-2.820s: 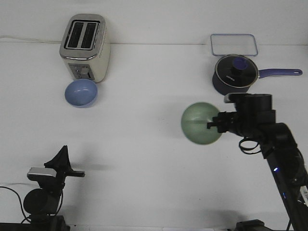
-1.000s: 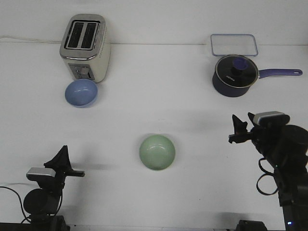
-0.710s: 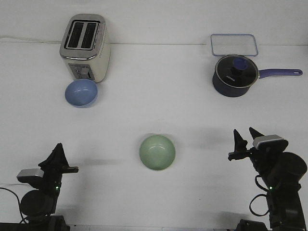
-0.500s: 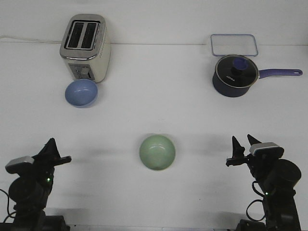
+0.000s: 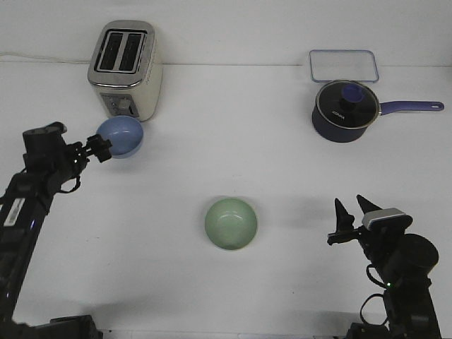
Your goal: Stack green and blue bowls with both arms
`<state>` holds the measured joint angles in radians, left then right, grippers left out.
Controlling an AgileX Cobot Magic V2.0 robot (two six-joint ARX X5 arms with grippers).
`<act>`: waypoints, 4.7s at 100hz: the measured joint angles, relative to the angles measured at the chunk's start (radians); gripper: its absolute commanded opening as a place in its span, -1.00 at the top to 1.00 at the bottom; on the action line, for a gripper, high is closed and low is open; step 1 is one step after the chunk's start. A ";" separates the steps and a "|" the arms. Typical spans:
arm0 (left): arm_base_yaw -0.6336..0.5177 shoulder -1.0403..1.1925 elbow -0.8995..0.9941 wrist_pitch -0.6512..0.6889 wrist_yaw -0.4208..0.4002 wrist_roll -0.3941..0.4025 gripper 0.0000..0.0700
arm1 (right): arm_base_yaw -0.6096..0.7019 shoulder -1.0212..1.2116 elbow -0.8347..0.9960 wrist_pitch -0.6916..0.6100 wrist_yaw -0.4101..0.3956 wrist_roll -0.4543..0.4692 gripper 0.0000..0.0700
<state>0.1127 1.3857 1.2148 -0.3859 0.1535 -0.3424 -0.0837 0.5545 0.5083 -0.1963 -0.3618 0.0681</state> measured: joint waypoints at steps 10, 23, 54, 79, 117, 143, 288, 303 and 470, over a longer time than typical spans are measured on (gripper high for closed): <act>0.017 0.132 0.093 -0.016 0.003 0.012 -0.49 | 0.002 -0.005 0.000 0.000 0.000 0.000 -0.07; 0.040 0.265 0.167 -0.023 0.001 0.014 -0.55 | 0.002 -0.018 0.000 0.000 0.000 0.000 -0.07; 0.044 0.513 0.219 0.016 0.001 0.015 -0.55 | 0.002 -0.018 0.000 0.000 0.000 0.000 -0.07; 0.044 0.543 0.225 0.067 0.002 0.014 0.47 | 0.002 -0.018 0.000 0.000 0.000 0.000 -0.07; 0.044 0.525 0.230 0.003 0.006 0.021 0.96 | 0.002 -0.018 0.000 0.000 0.000 0.000 -0.07; 0.057 0.215 0.230 -0.147 0.106 0.117 0.96 | 0.002 -0.018 0.000 0.000 0.000 0.000 -0.07; -0.755 0.244 0.020 -0.091 0.140 0.145 0.95 | 0.026 -0.018 0.000 0.004 0.000 0.008 -0.07; -0.755 0.244 0.020 -0.093 0.129 0.153 0.04 | 0.026 -0.018 0.000 0.004 0.000 0.008 -0.07; -0.339 -1.099 -0.867 0.551 -0.361 0.298 0.96 | 0.025 -0.218 -0.057 0.037 0.230 0.035 1.00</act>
<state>-0.2264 0.2867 0.3481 0.1654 -0.2077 -0.0441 -0.0589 0.3363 0.4515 -0.1596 -0.1314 0.1036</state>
